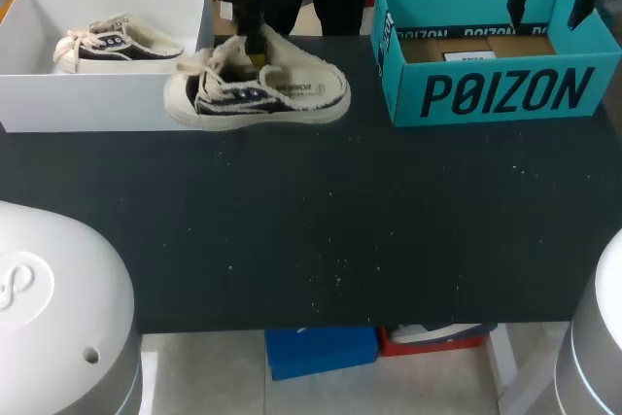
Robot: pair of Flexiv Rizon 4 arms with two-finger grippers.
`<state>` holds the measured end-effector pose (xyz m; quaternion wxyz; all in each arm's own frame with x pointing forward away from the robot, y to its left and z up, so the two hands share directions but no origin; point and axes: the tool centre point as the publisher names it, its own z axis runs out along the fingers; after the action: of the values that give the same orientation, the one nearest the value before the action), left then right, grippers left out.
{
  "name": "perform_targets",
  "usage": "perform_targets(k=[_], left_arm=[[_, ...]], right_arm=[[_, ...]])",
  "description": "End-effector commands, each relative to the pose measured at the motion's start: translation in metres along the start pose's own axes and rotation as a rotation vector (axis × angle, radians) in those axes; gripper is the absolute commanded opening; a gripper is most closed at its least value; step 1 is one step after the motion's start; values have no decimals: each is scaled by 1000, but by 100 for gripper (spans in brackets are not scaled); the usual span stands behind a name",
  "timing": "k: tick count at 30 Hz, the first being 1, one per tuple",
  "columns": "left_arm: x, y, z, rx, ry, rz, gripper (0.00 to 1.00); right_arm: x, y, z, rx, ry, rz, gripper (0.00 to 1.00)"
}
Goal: Take the shoe out of the shoebox, open the shoe tongue, remove and reinsert the insole, then place the shoe into the shoebox
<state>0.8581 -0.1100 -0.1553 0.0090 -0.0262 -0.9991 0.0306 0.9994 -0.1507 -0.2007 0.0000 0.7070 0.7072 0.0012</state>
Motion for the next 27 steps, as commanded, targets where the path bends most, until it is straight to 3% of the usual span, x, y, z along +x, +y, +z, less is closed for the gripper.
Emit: perform_targets(k=[1,8,17,24,27], left_arm=[[17,-18,43,-3,-38,5,0],[9,-24,100,-61,14,22,0],[-11,-27,170,-66,77,54,0],[-14,-34,210,-113,102,106,0],[-14,-38,220,-98,138,90,0]], right_arm=[[0,0,0,1,-1,0,100],[0,0,0,1,-1,0,100],[0,0,0,1,-1,0,100],[0,0,0,1,-1,0,100],[0,0,0,1,-1,0,100]])
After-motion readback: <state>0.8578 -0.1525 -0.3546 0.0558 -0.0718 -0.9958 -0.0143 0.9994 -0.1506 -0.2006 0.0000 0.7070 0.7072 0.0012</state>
